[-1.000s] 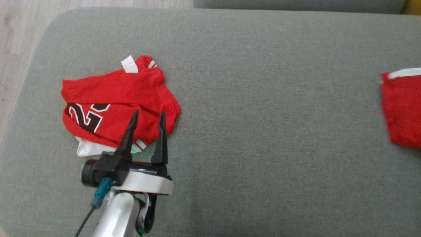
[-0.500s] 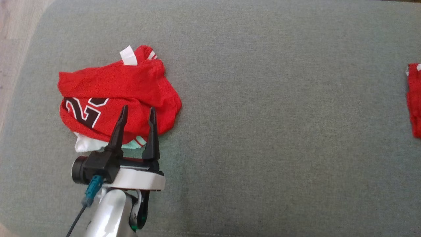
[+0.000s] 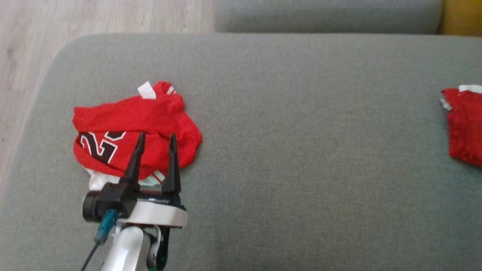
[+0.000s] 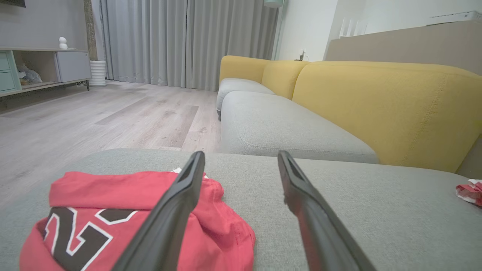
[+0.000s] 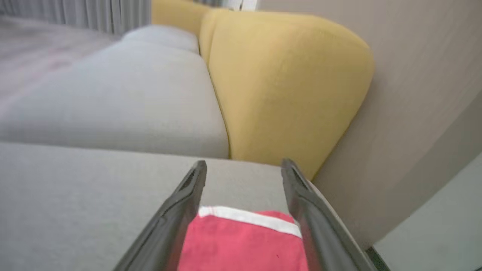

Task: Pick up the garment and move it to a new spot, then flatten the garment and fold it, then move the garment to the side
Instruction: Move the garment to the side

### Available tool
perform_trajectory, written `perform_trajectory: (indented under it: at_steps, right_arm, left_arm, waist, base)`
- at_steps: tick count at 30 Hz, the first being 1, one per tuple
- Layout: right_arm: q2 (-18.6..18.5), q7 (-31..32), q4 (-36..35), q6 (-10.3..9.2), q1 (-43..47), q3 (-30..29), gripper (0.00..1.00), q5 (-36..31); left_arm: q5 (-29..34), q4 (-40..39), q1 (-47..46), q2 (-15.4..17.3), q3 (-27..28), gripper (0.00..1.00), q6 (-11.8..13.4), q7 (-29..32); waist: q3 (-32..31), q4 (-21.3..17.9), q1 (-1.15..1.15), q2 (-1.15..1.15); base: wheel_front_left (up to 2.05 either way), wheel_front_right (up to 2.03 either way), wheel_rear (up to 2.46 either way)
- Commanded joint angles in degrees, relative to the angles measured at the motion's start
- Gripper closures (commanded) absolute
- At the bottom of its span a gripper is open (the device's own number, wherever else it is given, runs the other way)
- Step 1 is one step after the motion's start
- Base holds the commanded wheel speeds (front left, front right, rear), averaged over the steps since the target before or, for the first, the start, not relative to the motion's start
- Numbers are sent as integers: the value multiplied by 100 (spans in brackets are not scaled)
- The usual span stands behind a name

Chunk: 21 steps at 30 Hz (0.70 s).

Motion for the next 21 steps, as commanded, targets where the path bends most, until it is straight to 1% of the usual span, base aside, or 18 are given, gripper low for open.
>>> perform_trajectory:
  at_steps: [1,4,7,10,12,16,19,21]
  right_arm:
    - [-3,-118,-323,37,31,173,0,136]
    - [423,-275,-969,37,167,438,0,655]
    - [820,-339,-1811,37,543,745,0,1132]
    - [1272,-354,-2659,37,1022,952,0,1436]
    - [1478,-373,-3089,37,1376,1108,0,1589]
    - [1702,-452,-3416,37,2051,1342,0,1716]
    - [1746,-663,-3397,37,2455,1457,0,1755]
    - [1750,-800,-3304,37,2700,1552,0,1996]
  left_arm:
    - [-30,-155,-106,24,179,0,-19,-55]
    - [-44,-138,-65,24,159,0,-18,-55]
    - [-100,-123,-4,24,123,0,-9,-55]
    - [-179,-118,23,24,86,0,25,-55]
    - [-198,-110,40,24,35,0,32,-55]
    - [-416,-88,123,24,-41,0,-48,-55]
    - [-432,-27,173,24,-84,0,-55,-55]
    - [-431,-14,203,24,-96,0,-47,-55]
  waist:
    - [-174,-83,1,0]
    - [-351,-114,1,0]
    - [-475,-114,1,0]
    - [-531,-120,1,0]
    - [-562,-123,1,0]
    - [-615,-135,1,0]
    - [-640,-141,1,0]
    - [-654,-145,1,0]
  base:
    - [0,0,0]
    - [0,0,0]
    - [0,0,0]
    - [0,0,0]
    - [0,0,0]
    - [0,0,0]
    - [0,0,0]
    - [0,0,0]
